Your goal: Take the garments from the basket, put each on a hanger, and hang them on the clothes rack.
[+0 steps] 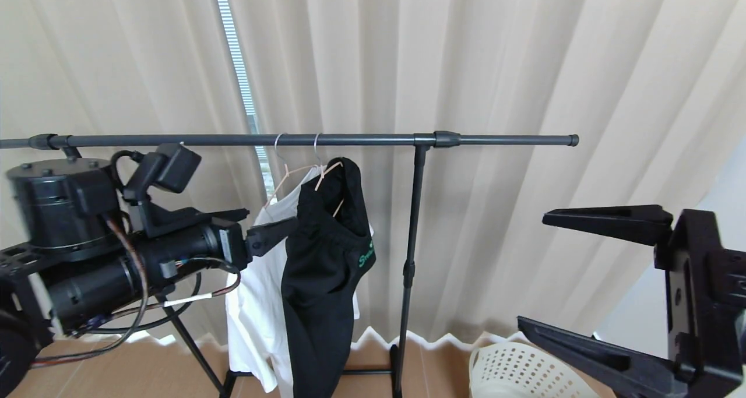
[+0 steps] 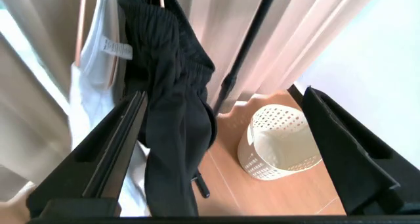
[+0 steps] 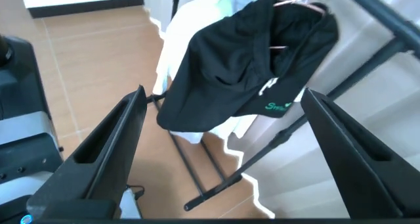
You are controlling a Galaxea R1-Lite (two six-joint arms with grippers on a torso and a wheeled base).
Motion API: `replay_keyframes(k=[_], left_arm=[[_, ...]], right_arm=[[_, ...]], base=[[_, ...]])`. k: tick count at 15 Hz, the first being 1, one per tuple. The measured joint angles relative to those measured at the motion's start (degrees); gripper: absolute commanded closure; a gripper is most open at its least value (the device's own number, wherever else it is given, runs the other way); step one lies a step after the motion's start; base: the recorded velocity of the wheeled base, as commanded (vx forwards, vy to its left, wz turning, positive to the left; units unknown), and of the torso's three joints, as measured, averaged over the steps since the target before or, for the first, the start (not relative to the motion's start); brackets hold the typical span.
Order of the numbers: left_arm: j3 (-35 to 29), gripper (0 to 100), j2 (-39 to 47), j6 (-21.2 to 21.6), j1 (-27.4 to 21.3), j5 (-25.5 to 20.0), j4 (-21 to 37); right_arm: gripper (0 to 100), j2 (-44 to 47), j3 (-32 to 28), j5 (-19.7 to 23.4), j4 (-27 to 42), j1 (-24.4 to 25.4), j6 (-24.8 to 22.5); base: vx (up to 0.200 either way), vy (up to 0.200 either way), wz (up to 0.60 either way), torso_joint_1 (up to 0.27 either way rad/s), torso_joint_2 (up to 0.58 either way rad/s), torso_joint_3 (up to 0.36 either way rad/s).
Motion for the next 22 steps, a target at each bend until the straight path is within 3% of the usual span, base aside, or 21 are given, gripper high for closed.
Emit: replay_keyframes(k=[3, 7, 11, 15, 19, 22], left_arm=[[5.02, 0, -10.45, 1.61, 1.74, 0.27, 3.15], [12.21, 0, -27.84, 5.03, 4.46, 0.09, 19.03], [23.74, 0, -46.31, 7.01, 4.99, -1.32, 29.23], [31.95, 0, -62.31, 6.66, 4.55, -1.94, 37.25], [33.35, 0, -71.47, 7.86, 5.99, 2.79, 39.44], [33.52, 0, -77.0, 9.01, 10.89, 6.29, 39.75]], right_arm=[[0, -6.29, 1.13, -4.92, 1.23, -0.48, 2.23], [0, -20.29, 8.74, -11.79, 6.7, -1.3, 6.68], [0, -34.38, 21.59, -13.99, 11.89, -8.55, 14.43], [0, -43.14, 31.93, -14.17, 12.58, -13.4, 17.02], [0, -49.31, 37.71, -14.3, 13.04, -18.25, 16.62], [0, -54.7, 39.31, -14.32, 15.29, -23.93, 16.09]], base=[[0.0, 0.0, 0.0, 0.0, 0.0, 0.0], [0.0, 0.0, 0.0, 0.0, 0.0, 0.0], [0.0, 0.0, 0.0, 0.0, 0.0, 0.0], [0.0, 0.0, 0.0, 0.0, 0.0, 0.0], [0.0, 0.0, 0.0, 0.0, 0.0, 0.0], [0.0, 0.0, 0.0, 0.0, 0.0, 0.0]])
